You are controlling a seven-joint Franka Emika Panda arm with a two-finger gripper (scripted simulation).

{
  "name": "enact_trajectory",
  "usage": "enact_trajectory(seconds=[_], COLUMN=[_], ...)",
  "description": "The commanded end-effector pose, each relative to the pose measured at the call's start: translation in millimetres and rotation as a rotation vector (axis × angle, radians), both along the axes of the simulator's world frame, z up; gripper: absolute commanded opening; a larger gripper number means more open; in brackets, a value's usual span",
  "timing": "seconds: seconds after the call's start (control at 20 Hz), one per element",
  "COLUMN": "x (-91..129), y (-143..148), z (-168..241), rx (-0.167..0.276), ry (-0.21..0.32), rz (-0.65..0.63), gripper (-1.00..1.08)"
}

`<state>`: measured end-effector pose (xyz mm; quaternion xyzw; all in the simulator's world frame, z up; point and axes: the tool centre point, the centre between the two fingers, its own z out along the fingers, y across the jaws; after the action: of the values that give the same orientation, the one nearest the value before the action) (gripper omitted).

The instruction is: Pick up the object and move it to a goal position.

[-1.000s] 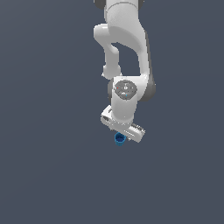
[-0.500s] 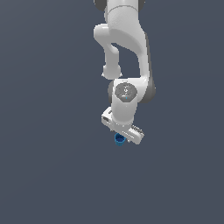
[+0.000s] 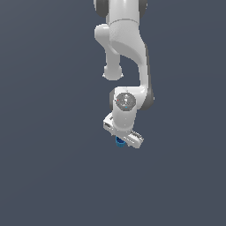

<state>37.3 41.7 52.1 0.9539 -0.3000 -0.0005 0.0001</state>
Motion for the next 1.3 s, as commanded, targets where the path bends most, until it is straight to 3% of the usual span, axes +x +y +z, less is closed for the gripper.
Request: enact_trajectory(seconds=[0.0, 0.2, 0.25, 0.9, 1.25], x=[0, 1, 1, 1, -5], y=[0, 0, 0, 1, 3], z=[-9, -12, -12, -10, 12], rx=[0.0, 0.0, 0.0, 0.0, 0.0], ry=[-0.001, -0.001, -0.001, -0.001, -0.001], rz=[-0.001, -0.001, -0.001, -0.001, 0.0], gripper=[1.0, 1.0, -1.0, -1.0, -1.0])
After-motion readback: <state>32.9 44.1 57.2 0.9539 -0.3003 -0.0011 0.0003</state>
